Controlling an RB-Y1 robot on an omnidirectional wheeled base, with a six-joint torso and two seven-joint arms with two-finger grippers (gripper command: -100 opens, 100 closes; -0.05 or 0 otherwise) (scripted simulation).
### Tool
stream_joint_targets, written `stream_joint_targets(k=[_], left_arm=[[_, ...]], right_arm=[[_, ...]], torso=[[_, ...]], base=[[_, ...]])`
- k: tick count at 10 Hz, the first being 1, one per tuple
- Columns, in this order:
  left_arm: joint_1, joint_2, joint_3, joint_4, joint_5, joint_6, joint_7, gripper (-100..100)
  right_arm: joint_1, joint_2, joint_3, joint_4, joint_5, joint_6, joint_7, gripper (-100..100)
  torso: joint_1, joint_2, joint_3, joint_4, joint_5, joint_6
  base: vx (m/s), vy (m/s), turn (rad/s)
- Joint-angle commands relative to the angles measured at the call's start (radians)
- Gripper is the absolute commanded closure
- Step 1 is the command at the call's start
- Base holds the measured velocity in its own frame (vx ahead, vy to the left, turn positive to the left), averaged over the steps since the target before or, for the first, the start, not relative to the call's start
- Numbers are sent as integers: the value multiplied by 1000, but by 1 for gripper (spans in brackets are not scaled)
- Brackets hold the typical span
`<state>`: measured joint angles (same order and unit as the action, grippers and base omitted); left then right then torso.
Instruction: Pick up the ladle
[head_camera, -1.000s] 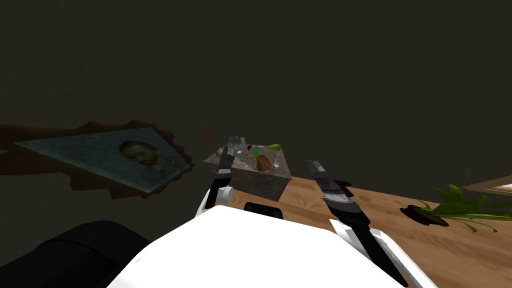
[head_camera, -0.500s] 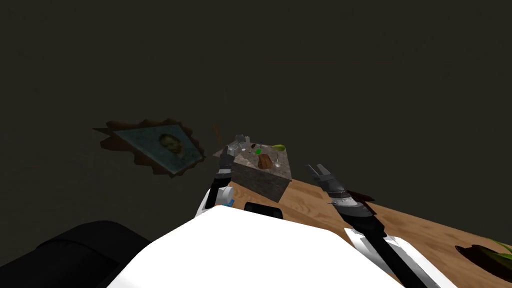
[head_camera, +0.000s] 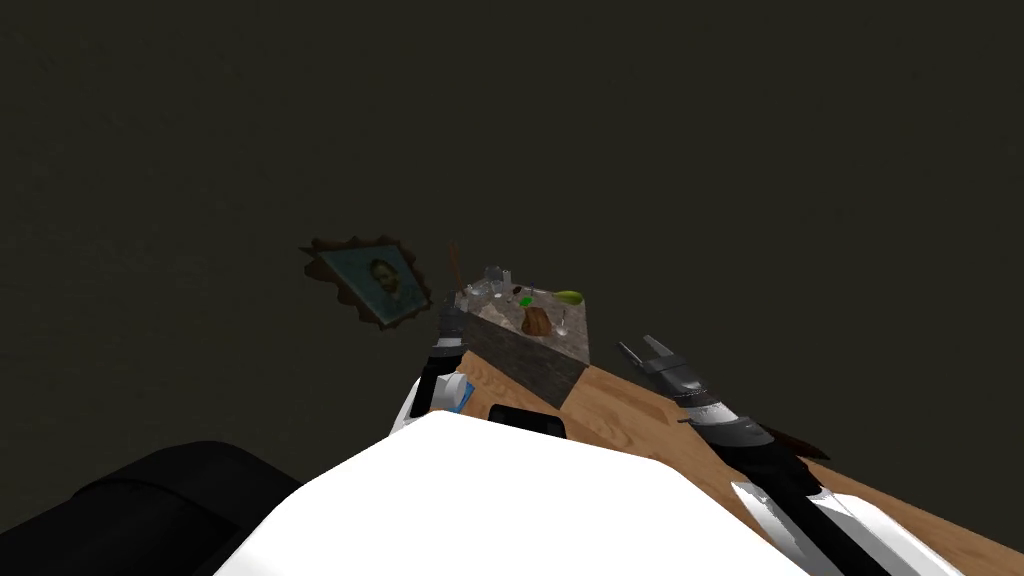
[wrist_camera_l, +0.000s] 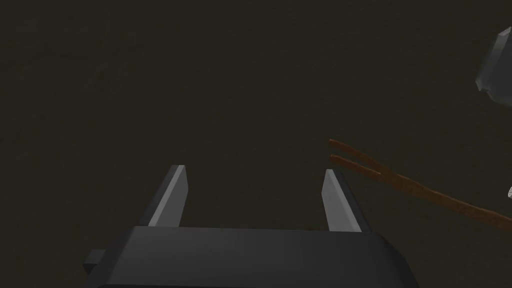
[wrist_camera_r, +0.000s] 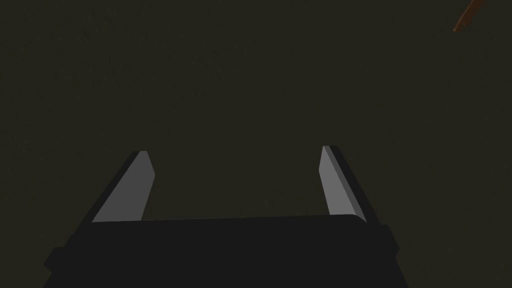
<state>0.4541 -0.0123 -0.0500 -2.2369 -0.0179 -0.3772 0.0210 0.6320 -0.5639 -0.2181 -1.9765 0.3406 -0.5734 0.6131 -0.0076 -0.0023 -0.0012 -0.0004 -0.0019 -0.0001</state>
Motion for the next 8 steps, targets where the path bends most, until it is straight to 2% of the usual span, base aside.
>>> stream_joint_targets(k=[1, 2, 3, 4, 5, 6, 7, 8], left_arm=[[0, 0, 0, 0, 0, 0, 0, 0], [0, 0, 0, 0, 0, 0, 0, 0], [0, 0, 0, 0, 0, 0, 0, 0], [0, 0, 0, 0, 0, 0, 0, 0], [0, 0, 0, 0, 0, 0, 0, 0], [0, 0, 0, 0, 0, 0, 0, 0], [0, 0, 0, 0, 0, 0, 0, 0], [0, 0, 0, 0, 0, 0, 0, 0]], right_arm=[[10, -35, -8, 15, 11, -6, 31, -100], [27, -73, -22, 43, 34, -10, 70, -100], [27, -86, -22, 43, 34, -10, 73, -100], [45, -125, -34, 71, 58, -14, 114, -100], [45, -139, -34, 71, 58, -14, 114, -100], [64, -178, -45, 100, 83, -18, 155, -100], [64, -193, -45, 100, 83, -18, 155, -100], [85, -231, -54, 129, 108, -22, 195, -100]], torso=[[0, 0, 0, 0, 0, 0], [1, -1, 0, 0, 0, 1], [2, -2, -1, 0, 0, 0], [3, -2, -1, 0, 1, 1], [3, -2, -1, 0, 1, 0], [3, -2, -1, 0, 1, 1], [4, -2, -1, 0, 1, 0], [4, -3, -2, -1, 1, 1]], base=[[-30, -68, 156], [-21, -52, 310], [-22, -43, 198], [-33, -42, 301], [-27, -39, 162], [-24, -34, 296], [-15, -33, 191], [-17, -29, 371]])
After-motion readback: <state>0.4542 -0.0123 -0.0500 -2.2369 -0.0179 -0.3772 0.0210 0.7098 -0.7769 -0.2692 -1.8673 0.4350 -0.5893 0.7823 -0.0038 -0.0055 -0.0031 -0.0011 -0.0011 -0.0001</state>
